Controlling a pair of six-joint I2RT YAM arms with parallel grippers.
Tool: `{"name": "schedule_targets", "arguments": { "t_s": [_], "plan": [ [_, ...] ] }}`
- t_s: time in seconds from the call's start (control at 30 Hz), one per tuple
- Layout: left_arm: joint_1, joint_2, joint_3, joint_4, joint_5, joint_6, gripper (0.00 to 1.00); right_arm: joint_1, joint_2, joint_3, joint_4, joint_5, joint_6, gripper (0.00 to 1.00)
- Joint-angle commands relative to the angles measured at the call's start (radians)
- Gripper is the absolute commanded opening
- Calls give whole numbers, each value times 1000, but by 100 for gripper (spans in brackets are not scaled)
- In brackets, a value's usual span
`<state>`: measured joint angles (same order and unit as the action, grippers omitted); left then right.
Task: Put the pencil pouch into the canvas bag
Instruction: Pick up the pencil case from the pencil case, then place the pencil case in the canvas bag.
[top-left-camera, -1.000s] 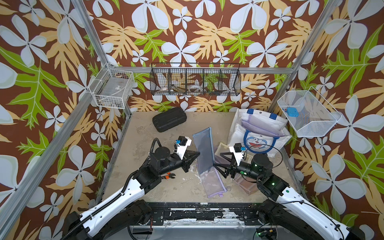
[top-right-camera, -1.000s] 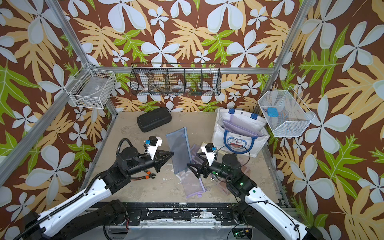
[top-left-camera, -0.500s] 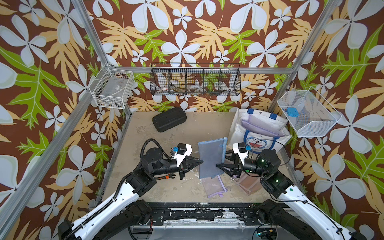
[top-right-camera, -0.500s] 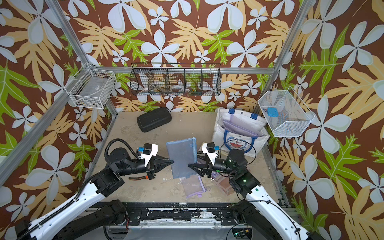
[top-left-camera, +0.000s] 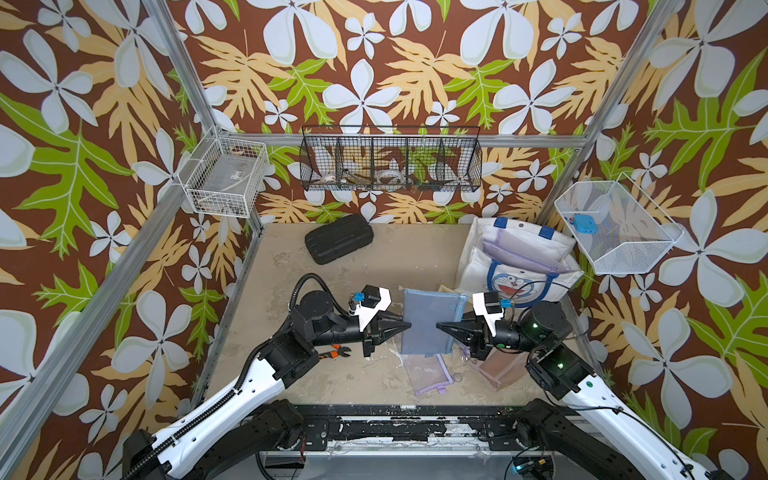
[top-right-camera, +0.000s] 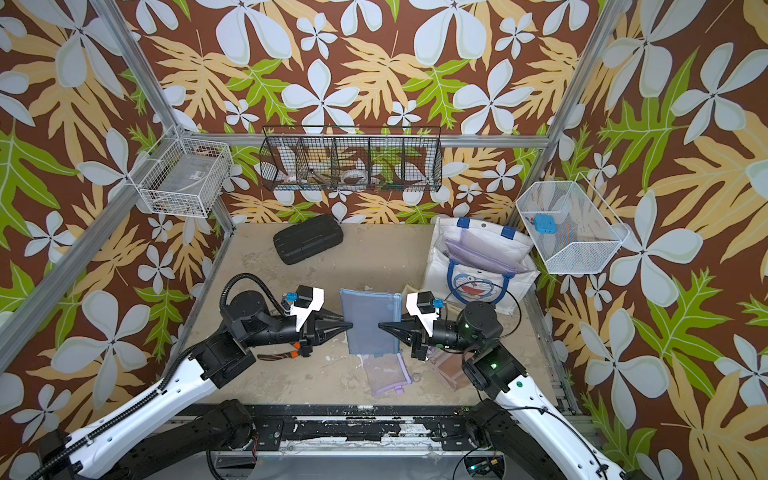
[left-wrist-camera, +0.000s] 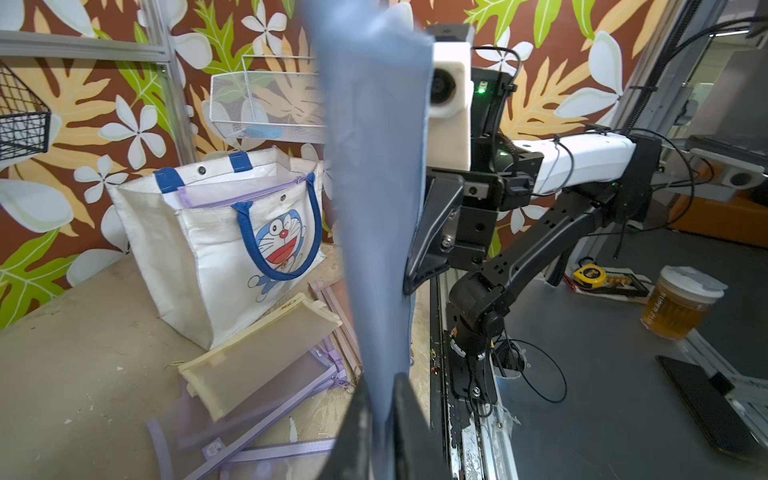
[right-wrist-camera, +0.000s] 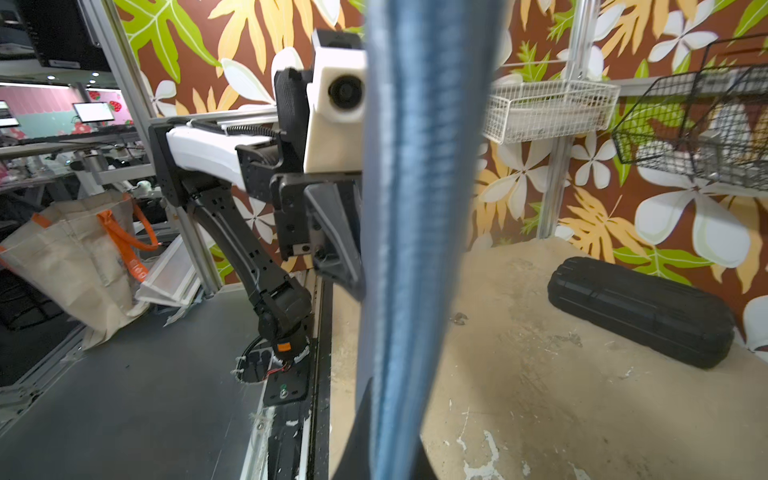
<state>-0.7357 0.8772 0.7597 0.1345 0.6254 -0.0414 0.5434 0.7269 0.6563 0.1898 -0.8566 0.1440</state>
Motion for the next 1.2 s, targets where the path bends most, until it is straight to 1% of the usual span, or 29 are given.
{"name": "schedule_targets", "arguments": {
  "t_s": [0.0, 0.03, 0.07, 0.1, 0.17, 0.27, 0.33, 0.43, 0.5, 0.6, 0.67, 0.73, 0.77, 0.87, 1.0, 1.1, 1.17],
  "plan": [
    [1, -4, -8, 27, -314, -107, 80, 0, 18, 76, -136, 250, -84, 0],
    [4, -9, -23, 33, -449, -156, 92, 0, 30, 119, -196, 372, -115, 0],
    [11, -13, -38, 35, -513, -182, 99, -2, 42, 157, -241, 465, -133, 0],
    [22, -11, -48, 26, -555, -202, 100, -3, 58, 199, -283, 573, -156, 0],
    [35, -7, -69, 8, -630, -253, 100, -10, 102, 283, -349, 713, -218, 0],
    [69, -12, -113, 21, -630, -318, 100, -15, 178, 404, -430, 895, -371, 0],
    [80, -23, -150, 57, -604, -355, 100, -26, 243, 498, -473, 1009, -467, 0],
    [83, -42, -197, 122, -540, -402, 100, -77, 353, 631, -528, 1117, -619, 0],
    [82, -53, -215, 149, -506, -432, 99, -134, 429, 718, -569, 1173, -697, 0],
    [82, -66, -230, 184, -450, -466, 99, -218, 510, 822, -609, 1232, -778, 0],
    [82, -74, -238, 203, -425, -482, 98, -254, 538, 843, -600, 1286, -838, 0],
    [82, -79, -239, 216, -399, -497, 98, -316, 558, 825, -570, 1303, -882, 0],
    [82, -81, -241, 227, -387, -502, 98, -346, 566, 814, -558, 1300, -879, 0],
    [82, -74, -242, 253, -348, -511, 98, -414, 594, 770, -539, 1229, -867, 0],
    [83, -71, -236, 255, -326, -520, 98, -436, 644, 692, -482, 1276, -922, 0],
    [82, -84, -252, 272, -317, -531, 98, -464, 682, 690, -484, 1243, -891, 0],
    [82, -83, -257, 266, -316, -528, 98, -472, 713, 690, -492, 1260, -889, 0]
  ]
}}
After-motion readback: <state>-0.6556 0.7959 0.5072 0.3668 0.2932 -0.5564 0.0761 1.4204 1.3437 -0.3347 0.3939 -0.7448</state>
